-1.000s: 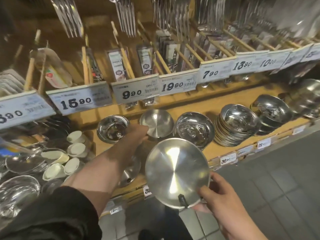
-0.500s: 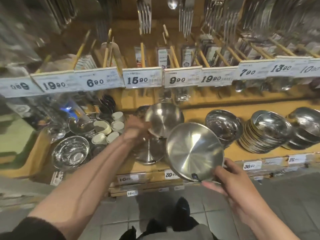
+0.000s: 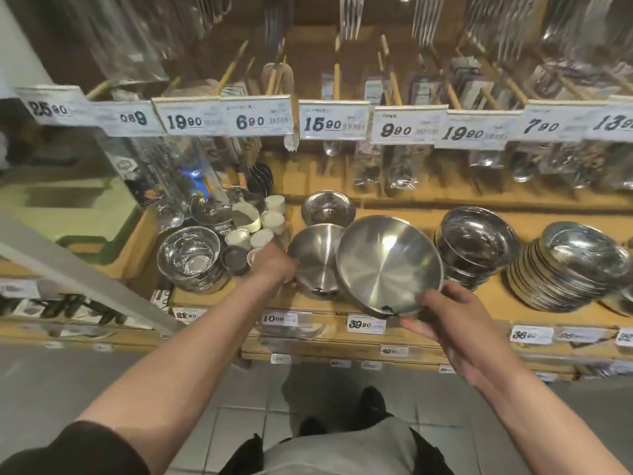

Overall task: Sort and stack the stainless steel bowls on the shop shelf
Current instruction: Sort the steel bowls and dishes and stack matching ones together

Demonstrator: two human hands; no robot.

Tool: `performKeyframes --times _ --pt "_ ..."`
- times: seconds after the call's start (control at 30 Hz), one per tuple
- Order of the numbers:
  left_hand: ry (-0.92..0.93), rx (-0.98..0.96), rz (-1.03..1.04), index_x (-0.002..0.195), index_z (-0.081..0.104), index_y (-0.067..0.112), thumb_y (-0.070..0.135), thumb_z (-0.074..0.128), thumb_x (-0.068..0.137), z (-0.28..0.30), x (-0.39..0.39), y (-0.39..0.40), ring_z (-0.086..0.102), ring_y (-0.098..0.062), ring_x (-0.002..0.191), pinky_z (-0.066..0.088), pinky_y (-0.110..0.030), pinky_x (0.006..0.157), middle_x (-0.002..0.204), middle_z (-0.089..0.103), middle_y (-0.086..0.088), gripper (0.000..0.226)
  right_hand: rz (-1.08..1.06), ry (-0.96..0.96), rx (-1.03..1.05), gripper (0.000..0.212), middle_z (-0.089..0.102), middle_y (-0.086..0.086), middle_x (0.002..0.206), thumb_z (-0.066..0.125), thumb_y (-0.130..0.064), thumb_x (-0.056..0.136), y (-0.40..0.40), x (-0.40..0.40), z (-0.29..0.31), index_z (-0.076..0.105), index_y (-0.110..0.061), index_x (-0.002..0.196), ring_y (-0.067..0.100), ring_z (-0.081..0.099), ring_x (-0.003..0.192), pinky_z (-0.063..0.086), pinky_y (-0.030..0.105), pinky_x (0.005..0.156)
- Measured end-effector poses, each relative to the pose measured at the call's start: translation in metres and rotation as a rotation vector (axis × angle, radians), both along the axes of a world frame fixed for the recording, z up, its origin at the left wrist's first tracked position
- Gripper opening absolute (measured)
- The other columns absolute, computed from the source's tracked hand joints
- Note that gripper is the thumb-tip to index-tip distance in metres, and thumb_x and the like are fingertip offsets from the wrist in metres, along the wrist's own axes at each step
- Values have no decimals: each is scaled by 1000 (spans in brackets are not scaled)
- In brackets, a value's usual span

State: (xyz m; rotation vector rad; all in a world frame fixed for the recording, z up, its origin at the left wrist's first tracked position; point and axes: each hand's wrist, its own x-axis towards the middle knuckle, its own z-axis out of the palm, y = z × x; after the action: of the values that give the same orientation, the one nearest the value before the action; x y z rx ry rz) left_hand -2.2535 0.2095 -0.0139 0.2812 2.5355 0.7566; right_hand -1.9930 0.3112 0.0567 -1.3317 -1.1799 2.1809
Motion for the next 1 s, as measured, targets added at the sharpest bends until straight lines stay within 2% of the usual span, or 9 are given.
performKeyframes --times 0.07,0.13,0.17,0.23,0.3,0.47,0.7,0.77,1.0 --pt "46 -63 -25 113 63 7 20 68 89 0 0 1 62 -19 75 38 -19 52 90 66 -5 27 4 -22 6 21 70 26 112 56 6 94 2 0 -2 61 0 114 37 76 94 65 33 69" --pt "47 -75 -18 119 62 6 15 66 89 -2 0 3 67 -28 100 46 -27 66 110 70 -11 32 -2 -37 10 20 72 25 108 56 6 93 4 0 -3 62 -1 112 37 76 91 65 34 70" --pt "38 -65 -9 120 61 5 12 66 88 -4 0 5 67 -30 104 49 -31 71 114 70 -14 33 -2 -39 12 19 72 23 106 56 6 93 5 1 -3 62 -1 110 36 77 89 65 32 68" --pt "-12 -15 19 118 60 2 5 68 86 -8 0 8 69 -34 100 56 -33 77 111 70 -18 33 -5 -36 9 18 73 22 102 56 6 93 6 3 -2 63 -1 108 35 77 87 64 29 64" --pt "-82 62 66 112 61 -1 0 68 86 -13 0 10 72 -35 89 62 -43 78 103 69 -21 27 -13 -32 1 18 75 21 100 56 6 92 6 5 -2 63 0 108 35 77 89 63 27 62" --pt "-161 112 152 108 61 -4 -1 70 87 -20 1 14 73 -32 81 63 -48 76 79 62 -11 23 -25 -25 -4 19 75 22 99 56 6 93 4 8 -4 62 1 110 36 77 89 65 31 64" --pt "-186 101 188 88 57 -2 -6 65 85 -23 3 16 75 -35 81 62 -48 80 80 66 -17 9 -32 -16 -7 20 78 12 78 55 5 94 3 9 -12 59 2 113 29 78 77 64 29 62" --pt "-202 80 193 95 59 -4 -3 65 87 -24 4 14 76 -31 77 62 -46 81 76 70 -16 10 -31 -10 -8 20 78 12 78 55 5 94 3 9 -14 60 1 113 29 77 76 64 28 61" --pt "-234 22 149 86 56 0 2 67 89 -16 12 14 76 -28 86 60 -41 88 88 77 -14 12 -24 -7 -25 18 75 27 90 55 5 95 6 5 -14 58 4 112 33 77 77 65 33 65"
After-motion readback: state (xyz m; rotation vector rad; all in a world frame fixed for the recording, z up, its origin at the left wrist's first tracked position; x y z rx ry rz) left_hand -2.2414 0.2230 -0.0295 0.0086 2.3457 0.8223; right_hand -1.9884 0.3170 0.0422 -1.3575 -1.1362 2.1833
